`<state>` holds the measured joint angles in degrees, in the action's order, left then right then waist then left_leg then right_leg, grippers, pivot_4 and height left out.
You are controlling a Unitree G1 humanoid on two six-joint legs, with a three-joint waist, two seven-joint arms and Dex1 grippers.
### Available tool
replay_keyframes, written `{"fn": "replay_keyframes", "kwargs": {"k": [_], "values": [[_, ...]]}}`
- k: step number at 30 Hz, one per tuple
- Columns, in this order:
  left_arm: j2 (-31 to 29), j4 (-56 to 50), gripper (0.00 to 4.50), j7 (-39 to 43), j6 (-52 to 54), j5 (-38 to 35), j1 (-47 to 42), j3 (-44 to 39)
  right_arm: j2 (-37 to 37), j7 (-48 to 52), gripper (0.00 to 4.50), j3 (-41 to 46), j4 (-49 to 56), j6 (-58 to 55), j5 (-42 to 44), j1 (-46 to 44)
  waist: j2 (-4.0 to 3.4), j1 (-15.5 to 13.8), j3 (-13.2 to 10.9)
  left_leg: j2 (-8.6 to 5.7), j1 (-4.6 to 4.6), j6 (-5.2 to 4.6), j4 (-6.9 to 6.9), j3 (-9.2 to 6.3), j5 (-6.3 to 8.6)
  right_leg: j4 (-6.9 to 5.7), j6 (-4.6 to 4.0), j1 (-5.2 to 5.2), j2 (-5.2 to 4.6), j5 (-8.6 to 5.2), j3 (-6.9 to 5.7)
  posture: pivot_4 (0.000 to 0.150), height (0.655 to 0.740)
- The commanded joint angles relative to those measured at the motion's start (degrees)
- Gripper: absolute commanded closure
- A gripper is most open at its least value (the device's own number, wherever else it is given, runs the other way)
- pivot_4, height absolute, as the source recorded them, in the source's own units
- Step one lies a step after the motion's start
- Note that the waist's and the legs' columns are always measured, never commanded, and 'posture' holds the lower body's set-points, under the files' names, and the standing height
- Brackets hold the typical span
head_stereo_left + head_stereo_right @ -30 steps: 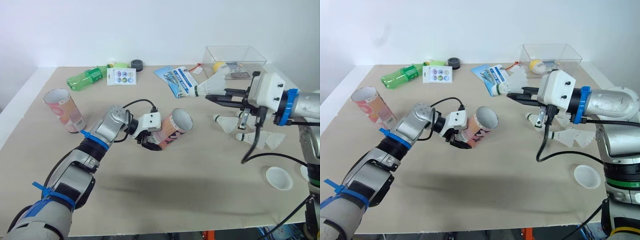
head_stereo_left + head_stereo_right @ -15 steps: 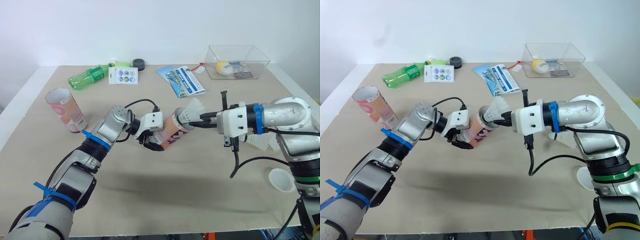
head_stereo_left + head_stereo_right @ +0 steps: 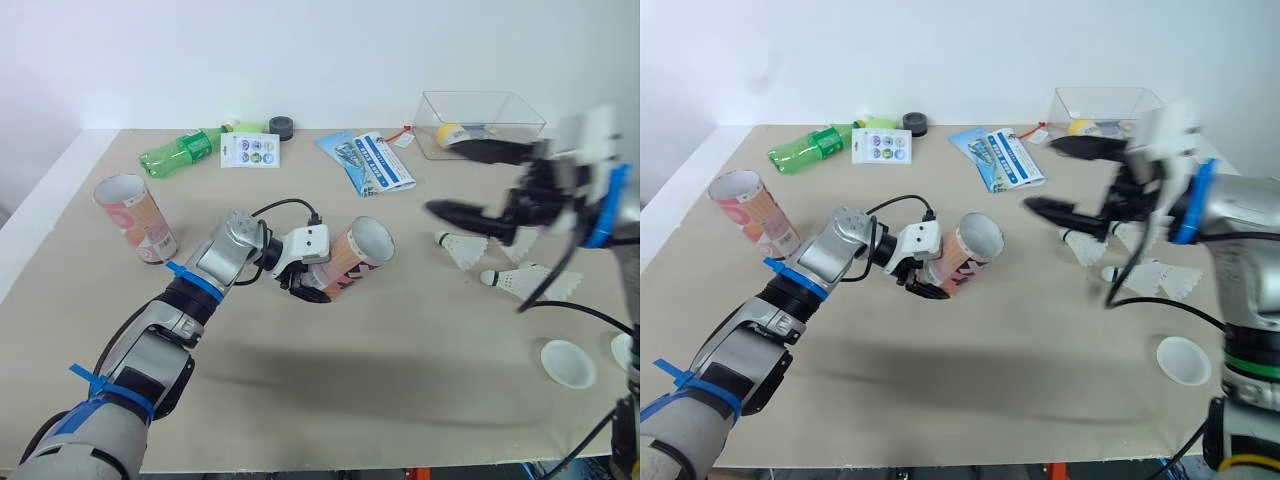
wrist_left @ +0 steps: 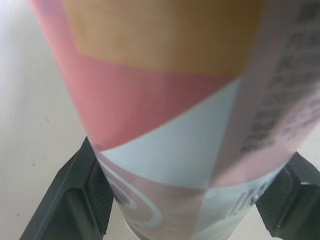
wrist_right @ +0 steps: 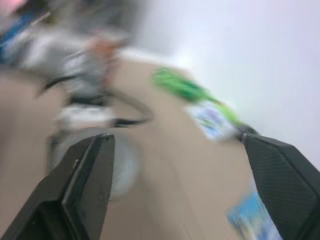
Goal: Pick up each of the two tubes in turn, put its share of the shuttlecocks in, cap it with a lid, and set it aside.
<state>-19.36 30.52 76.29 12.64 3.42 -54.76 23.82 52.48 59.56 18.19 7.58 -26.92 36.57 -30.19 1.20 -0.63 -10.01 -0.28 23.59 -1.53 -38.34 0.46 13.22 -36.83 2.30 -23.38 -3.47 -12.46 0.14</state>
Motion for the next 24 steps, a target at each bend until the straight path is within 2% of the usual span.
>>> {"fn": "replay_keyframes", "kwargs": {"k": [1, 6, 8, 13, 24], "values": [[-0.3, 1.5, 1.21, -0.4, -1.0, 1.5, 0.1, 0.9, -1.1, -6.2, 0.02, 10.1, -0.2, -4.0, -0.2, 12.3, 0.03, -0.2, 0.0, 0.0, 0.02, 0.0, 0.01, -0.06, 0.0, 0.0, -0.04, 0.01, 0.01, -0.04, -0.02, 0.15, 0.74], [0.7, 2.6, 1.21, -0.4, -2.0, 1.6, -0.6, 1.2, -6.9, -17.1, 0.02, 18.7, -1.6, 0.9, -6.5, 26.3, -0.29, -0.1, 0.1, -0.05, 0.05, -0.01, 0.04, -0.05, 0.01, -0.06, 0.05, -0.06, 0.1, -0.08, -0.05, 0.15, 0.74], [0.9, 2.8, 1.21, -0.4, -2.1, 1.7, -0.7, 1.2, -8.2, -17.8, 0.02, 20.2, -0.6, 1.7, -6.7, 29.5, -0.43, 0.0, 0.2, -0.06, 0.0, -0.02, 0.02, 0.01, 0.01, -0.09, 0.46, -0.05, 0.13, -0.25, 0.01, 0.15, 0.74], [1.1, 3.4, 1.21, 0.1, -2.7, 1.9, -0.8, 1.2, -8.7, -15.6, 0.02, 21.8, -1.2, 5.2, -7.2, 35.2, -0.4, 0.1, 0.2, -0.08, -0.17, -0.08, -0.06, 0.14, -0.03, -0.08, 0.39, 0.08, 0.13, -0.26, 0.14, 0.15, 0.74], [1.3, 3.5, 1.21, 0.3, -2.8, 2.1, -0.6, 1.1, -8.4, -12.3, 0.02, 15.0, -7.3, 9.3, -9.1, 33.0, -0.4, 0.1, 0.2, -0.1, -0.16, -0.07, -0.07, 0.26, -0.03, -0.03, 0.44, 0.08, 0.12, -0.25, 0.31, 0.15, 0.74]]}}
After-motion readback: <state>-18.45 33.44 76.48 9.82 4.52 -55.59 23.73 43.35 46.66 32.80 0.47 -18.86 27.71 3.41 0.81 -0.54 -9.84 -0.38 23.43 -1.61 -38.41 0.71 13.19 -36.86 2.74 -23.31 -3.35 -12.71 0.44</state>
